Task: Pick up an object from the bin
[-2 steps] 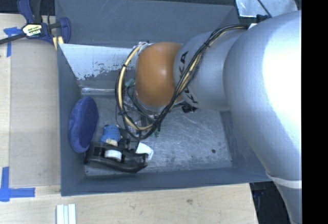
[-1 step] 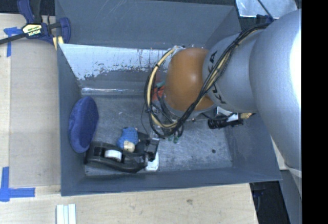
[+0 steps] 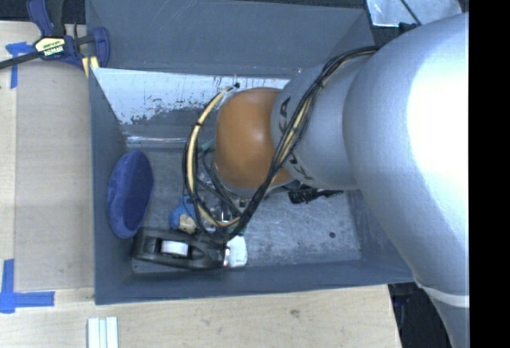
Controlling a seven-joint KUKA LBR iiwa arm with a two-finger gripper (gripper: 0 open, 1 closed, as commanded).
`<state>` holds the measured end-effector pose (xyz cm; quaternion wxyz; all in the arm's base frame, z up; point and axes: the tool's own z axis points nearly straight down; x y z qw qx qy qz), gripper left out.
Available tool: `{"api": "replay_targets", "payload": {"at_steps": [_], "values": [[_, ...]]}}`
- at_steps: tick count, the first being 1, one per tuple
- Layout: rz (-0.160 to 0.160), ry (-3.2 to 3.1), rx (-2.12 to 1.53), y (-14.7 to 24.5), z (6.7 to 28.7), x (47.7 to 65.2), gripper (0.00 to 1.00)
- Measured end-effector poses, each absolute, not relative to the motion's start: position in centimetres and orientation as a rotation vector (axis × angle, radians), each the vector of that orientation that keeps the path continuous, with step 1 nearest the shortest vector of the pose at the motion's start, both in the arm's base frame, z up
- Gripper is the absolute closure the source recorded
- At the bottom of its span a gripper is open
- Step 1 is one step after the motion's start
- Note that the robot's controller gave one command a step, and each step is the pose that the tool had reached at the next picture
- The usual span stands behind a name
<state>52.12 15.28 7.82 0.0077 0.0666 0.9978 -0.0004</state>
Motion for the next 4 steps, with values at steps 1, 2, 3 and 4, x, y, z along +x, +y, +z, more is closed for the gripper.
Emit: {"api": "replay_targets", "payload": {"at_steps": [1, 2, 3, 4], "values": [[0.000, 3.124, 0.216, 15.2, 7.7, 52.0, 1.00], [0.003, 3.115, 0.196, 18.8, 7.4, 51.0, 1.00], [0.003, 3.124, 0.220, 18.5, 7.1, 51.9, 1.00], [0.004, 3.125, 0.193, 18.2, 7.1, 52.5, 1.00]]}}
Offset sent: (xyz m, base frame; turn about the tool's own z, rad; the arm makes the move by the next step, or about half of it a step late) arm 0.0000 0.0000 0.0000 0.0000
